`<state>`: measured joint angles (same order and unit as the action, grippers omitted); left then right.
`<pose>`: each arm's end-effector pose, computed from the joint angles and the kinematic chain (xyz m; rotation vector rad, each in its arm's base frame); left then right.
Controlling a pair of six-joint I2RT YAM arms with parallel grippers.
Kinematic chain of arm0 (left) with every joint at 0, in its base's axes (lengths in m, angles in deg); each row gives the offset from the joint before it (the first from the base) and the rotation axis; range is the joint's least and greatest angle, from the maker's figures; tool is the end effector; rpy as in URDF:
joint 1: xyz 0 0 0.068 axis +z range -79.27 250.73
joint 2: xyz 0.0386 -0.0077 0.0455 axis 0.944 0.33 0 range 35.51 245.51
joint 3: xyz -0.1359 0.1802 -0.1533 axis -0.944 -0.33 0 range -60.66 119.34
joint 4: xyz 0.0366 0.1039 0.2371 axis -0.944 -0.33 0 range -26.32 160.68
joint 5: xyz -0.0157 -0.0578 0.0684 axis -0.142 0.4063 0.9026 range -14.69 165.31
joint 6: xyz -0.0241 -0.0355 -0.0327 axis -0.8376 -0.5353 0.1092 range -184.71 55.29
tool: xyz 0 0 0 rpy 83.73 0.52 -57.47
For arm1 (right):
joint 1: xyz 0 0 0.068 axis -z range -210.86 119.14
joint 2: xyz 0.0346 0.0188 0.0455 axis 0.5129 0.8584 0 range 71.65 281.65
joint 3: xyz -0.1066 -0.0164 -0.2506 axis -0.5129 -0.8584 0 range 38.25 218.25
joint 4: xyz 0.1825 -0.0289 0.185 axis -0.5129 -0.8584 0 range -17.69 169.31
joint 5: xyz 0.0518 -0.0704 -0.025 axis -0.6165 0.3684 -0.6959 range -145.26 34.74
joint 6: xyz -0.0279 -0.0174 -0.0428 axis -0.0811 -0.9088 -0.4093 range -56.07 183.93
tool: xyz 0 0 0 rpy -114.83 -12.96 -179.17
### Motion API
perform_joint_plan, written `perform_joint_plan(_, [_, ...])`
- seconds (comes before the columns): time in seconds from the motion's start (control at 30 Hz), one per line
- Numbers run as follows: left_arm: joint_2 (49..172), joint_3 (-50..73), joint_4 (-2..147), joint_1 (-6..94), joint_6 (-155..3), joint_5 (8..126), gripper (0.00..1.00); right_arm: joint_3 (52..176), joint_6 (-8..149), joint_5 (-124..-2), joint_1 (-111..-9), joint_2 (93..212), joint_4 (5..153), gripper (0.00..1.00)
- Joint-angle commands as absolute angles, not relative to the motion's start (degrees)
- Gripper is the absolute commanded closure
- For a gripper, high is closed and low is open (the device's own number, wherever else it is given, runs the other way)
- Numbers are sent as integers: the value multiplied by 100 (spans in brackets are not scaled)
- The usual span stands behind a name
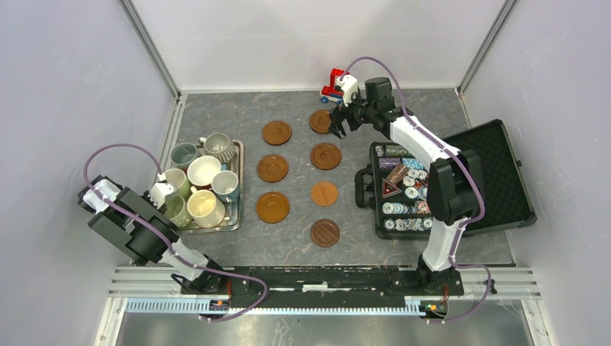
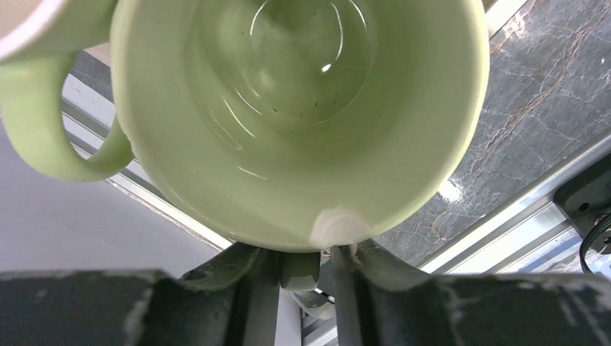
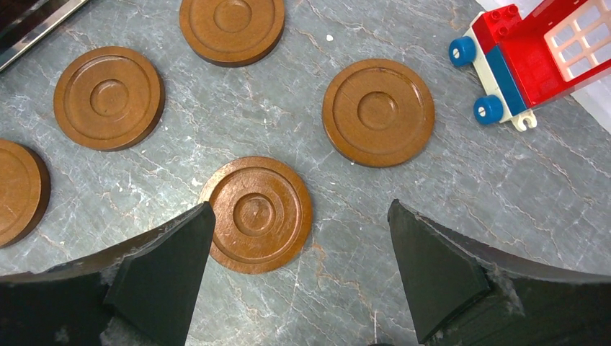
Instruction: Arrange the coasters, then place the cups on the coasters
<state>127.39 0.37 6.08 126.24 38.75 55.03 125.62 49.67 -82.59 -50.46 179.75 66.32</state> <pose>0.1572 0.2070 0.1964 1.1171 2.5704 -0.2224 0.4093 0.1632 0.2752 -0.8812 1.9481 0.5677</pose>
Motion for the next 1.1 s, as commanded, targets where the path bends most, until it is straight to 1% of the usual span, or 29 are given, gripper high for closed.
perform_joint_plan(0.0, [12607,126,488,12743,4163,5133,69,12500,4864,-8132,-5042,17673,6762,2])
perform_joint_plan(0.07, [12555,231,325,12826,4182,5101,76,12478,4888,-8127,-5046,17677,6783,2])
perform_joint_plan(0.17, [12449,385,-24,12969,4285,5022,83,12498,4924,-8145,-5046,17704,6814,2])
perform_joint_plan(0.27, [12242,470,-359,13085,4410,4959,94,12534,4943,-8183,-5044,17743,6824,2])
perform_joint_plan(0.33, [12099,569,-602,13145,4466,4898,97,12535,4952,-8217,-5045,17756,6824,2])
perform_joint_plan(0.5, [11932,1201,-1520,13155,4396,4649,98,12508,4960,-8293,-5046,17824,6804,2])
perform_joint_plan(0.63, [11967,2066,-2367,13138,4199,4367,98,12517,4996,-8372,-5041,17852,6806,2])
perform_joint_plan(0.77, [11666,2574,-2372,12839,3684,4237,98,12542,4996,-8536,-5045,17880,6786,2])
perform_joint_plan(0.93, [11636,3066,-2367,11722,2334,4159,98,12591,5070,-8636,-5036,17936,6784,2])
perform_joint_plan(1.07, [12158,4110,-2066,10754,555,3980,98,12636,5134,-8707,-5003,17941,6784,2])
